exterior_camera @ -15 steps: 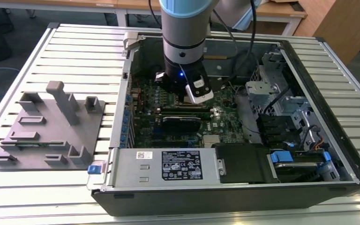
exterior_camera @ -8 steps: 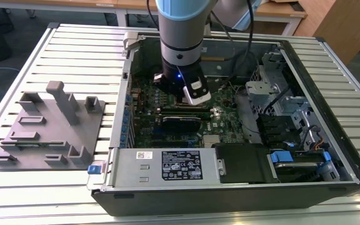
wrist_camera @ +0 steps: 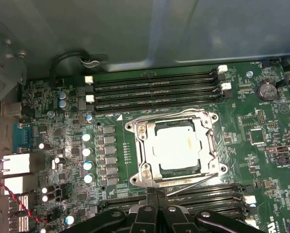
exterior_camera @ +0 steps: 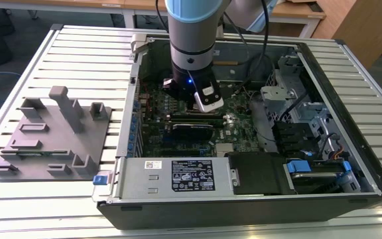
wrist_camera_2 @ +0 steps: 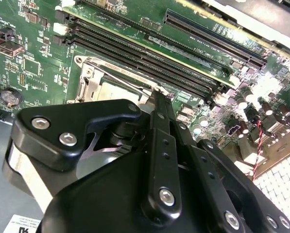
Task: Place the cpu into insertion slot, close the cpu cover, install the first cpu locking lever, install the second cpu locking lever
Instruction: 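Install the second cpu locking lever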
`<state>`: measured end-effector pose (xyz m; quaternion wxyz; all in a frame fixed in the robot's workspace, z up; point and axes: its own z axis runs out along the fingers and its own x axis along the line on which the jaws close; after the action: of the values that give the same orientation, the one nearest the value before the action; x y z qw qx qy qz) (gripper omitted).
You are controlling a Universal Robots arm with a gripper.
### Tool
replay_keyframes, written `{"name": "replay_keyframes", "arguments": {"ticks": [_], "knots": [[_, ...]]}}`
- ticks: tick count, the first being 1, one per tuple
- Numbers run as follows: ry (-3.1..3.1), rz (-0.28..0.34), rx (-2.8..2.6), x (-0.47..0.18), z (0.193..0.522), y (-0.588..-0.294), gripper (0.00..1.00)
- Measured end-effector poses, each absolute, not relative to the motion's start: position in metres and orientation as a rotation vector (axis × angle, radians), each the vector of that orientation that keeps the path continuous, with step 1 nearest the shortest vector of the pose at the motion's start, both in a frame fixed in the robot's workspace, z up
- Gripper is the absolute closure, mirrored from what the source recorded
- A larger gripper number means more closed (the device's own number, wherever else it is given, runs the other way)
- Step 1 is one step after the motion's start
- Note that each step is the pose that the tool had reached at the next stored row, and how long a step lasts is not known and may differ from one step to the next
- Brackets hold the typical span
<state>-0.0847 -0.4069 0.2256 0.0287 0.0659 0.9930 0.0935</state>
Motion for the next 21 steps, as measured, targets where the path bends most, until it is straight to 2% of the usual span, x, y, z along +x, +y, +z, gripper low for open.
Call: {"name": "replay_keyframes", "arguments": {"ticks": [15, 21], "knots": [[3.074, 0.282, 0.205, -0.0846, 0.2235, -0.4069, 0.9], [3.075, 0.259, 0.205, -0.0847, 0.2185, -0.407, 0.9]]}}
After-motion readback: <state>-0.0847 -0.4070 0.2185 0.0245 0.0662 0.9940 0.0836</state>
